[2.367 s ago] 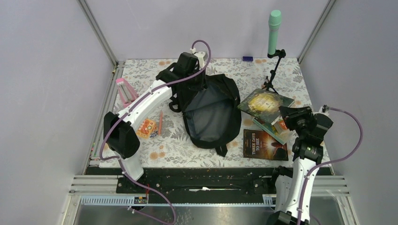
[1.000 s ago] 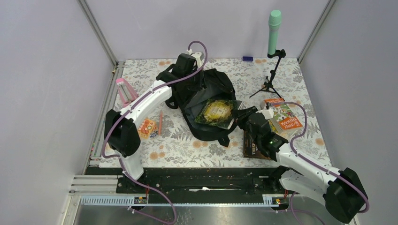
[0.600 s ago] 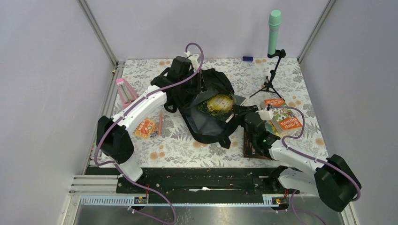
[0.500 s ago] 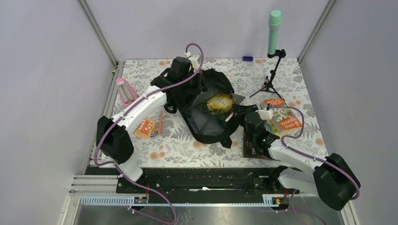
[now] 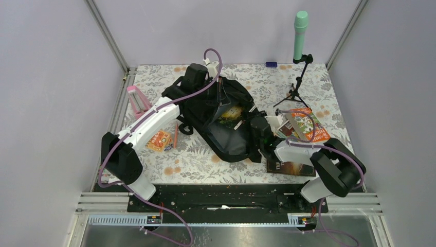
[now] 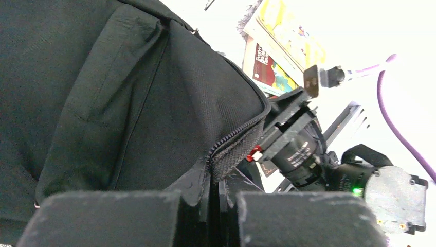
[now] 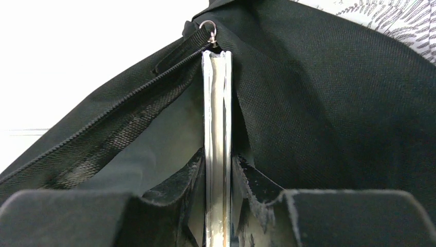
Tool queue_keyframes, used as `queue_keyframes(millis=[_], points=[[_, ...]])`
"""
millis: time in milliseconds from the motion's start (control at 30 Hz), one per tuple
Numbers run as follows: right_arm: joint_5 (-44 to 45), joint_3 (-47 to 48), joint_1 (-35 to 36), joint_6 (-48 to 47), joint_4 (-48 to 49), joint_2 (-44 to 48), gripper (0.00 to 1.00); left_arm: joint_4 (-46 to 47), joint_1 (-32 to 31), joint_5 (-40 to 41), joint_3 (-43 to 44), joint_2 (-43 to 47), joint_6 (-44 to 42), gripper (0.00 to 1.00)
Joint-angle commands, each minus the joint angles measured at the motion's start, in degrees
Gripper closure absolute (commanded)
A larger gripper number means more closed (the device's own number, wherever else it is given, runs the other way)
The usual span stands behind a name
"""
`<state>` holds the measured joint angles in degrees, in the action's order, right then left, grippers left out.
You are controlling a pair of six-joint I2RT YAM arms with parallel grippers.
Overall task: Pack the student bag
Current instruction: Place the book in the student bag.
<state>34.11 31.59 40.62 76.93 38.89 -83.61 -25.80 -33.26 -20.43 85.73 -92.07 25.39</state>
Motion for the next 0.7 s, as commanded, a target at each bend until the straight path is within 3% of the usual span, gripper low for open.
queue_keyframes(millis=[0, 533, 667], points=[[5.3, 6.9, 1.1, 3.7, 3.5, -3.4, 1.00, 6.6, -0.5, -3.8, 0.8, 4.4, 1.1, 1.00], [6.6, 16.9, 4.3, 3.4, -9.9, -17.7, 1.00, 5.9, -1.8, -4.5, 0.9, 5.4, 0.6, 1.00], [6.3, 19.3, 4.4, 0.2, -11.1, -20.3, 0.94, 4.8, -1.8, -4.0, 0.8, 5.5, 0.1, 1.00]])
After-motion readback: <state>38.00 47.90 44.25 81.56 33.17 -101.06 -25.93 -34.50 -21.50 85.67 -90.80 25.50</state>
